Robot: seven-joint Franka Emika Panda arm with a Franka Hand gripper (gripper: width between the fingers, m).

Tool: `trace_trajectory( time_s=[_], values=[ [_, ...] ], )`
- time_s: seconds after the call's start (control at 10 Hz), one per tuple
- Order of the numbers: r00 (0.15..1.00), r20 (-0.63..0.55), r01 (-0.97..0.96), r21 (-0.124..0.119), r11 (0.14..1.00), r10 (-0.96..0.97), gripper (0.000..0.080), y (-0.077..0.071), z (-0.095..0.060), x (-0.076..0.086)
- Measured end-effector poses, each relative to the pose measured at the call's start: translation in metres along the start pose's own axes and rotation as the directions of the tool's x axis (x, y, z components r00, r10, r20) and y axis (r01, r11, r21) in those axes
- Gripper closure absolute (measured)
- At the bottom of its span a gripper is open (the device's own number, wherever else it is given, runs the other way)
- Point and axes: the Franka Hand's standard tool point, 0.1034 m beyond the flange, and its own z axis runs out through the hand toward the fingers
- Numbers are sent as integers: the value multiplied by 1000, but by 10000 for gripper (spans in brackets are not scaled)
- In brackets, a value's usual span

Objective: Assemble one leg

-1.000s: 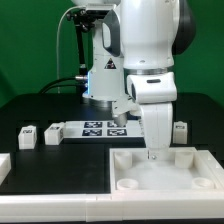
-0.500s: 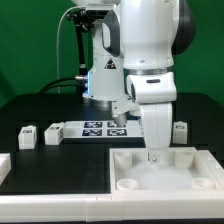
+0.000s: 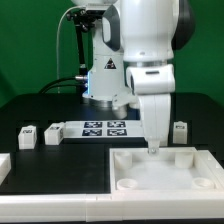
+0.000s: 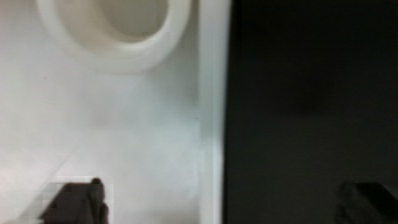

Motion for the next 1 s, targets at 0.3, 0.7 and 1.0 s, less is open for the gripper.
trace_trajectory(
  time_s=[0.3, 0.7, 1.0],
  values=[
    [999, 15, -33, -12, 999, 33, 150, -18, -21, 0],
    [968, 9, -249, -7, 968, 249, 150, -19, -18, 0],
    [810, -2, -587, 16, 810, 587, 150, -25, -16, -6]
  ],
)
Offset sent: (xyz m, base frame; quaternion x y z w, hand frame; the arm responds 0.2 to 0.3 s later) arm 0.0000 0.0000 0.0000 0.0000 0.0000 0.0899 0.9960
